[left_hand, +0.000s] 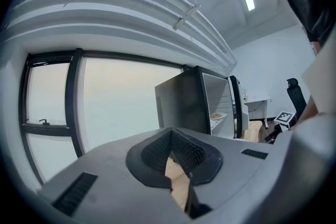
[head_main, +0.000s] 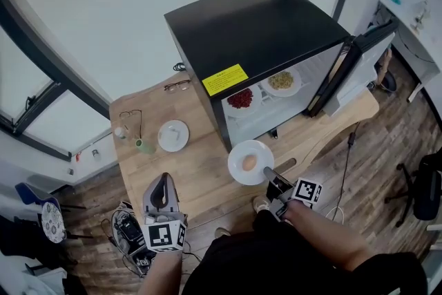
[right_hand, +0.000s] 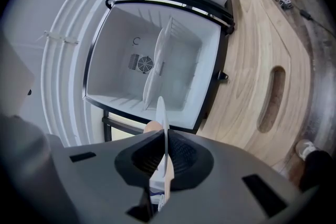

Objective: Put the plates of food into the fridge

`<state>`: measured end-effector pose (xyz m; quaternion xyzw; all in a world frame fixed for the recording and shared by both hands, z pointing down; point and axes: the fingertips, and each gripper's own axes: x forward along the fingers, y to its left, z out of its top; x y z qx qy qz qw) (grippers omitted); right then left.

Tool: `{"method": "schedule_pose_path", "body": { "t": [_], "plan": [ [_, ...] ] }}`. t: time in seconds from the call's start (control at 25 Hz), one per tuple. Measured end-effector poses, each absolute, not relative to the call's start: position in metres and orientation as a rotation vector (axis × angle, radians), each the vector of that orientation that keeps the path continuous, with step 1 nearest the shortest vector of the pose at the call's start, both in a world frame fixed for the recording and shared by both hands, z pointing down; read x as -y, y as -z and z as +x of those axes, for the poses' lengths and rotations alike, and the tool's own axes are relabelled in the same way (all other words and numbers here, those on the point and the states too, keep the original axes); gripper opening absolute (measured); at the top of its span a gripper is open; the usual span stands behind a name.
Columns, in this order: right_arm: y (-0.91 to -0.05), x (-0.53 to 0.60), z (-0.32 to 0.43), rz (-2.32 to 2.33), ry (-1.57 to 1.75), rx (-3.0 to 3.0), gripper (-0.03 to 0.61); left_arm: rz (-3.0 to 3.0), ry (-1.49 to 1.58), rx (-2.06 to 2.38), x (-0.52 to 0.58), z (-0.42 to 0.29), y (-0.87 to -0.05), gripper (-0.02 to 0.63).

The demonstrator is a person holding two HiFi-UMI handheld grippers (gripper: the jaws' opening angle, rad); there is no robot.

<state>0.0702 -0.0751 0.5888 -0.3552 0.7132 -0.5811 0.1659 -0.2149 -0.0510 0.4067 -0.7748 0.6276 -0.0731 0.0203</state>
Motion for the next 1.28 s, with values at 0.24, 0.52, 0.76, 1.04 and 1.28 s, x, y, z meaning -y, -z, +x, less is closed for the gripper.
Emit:
{"method": "schedule_pose_path", "body": {
  "t": [0.24, 0.52, 0.76, 1.04, 1.28],
  "plan": [
    [-0.594, 0.093, 0.101, -1.040, 1.648, -2.008, 0.031, -2.400, 0.224, -1.938, 0.073, -0.192, -0.401, 0.005],
    [-0.598, 0.119, 0.119, -1.026, 1.667, -1.978, 0.031, -2.380, 0.224, -1.944, 0.096, -0.170, -0.398, 0.005],
    [-0.597, 0.146, 0.126, -0.989, 1.676, -1.993, 0.031, -2.356, 0.229, -1.979, 0.112, -0.158, -0.399, 0.005],
    [-0.609, 0.174, 0.132, -1.022, 1.709, -2.019, 0.031, -2.318, 0.228, -2.018, 0.129, -0.157, -0.400, 0.005],
    [-0.614, 0.196, 0.129, -1.017, 1.733, -2.025, 0.032, -2.297, 0.243, -2.052, 0.141, -0.159, -0.404, 0.005]
  ]
}}
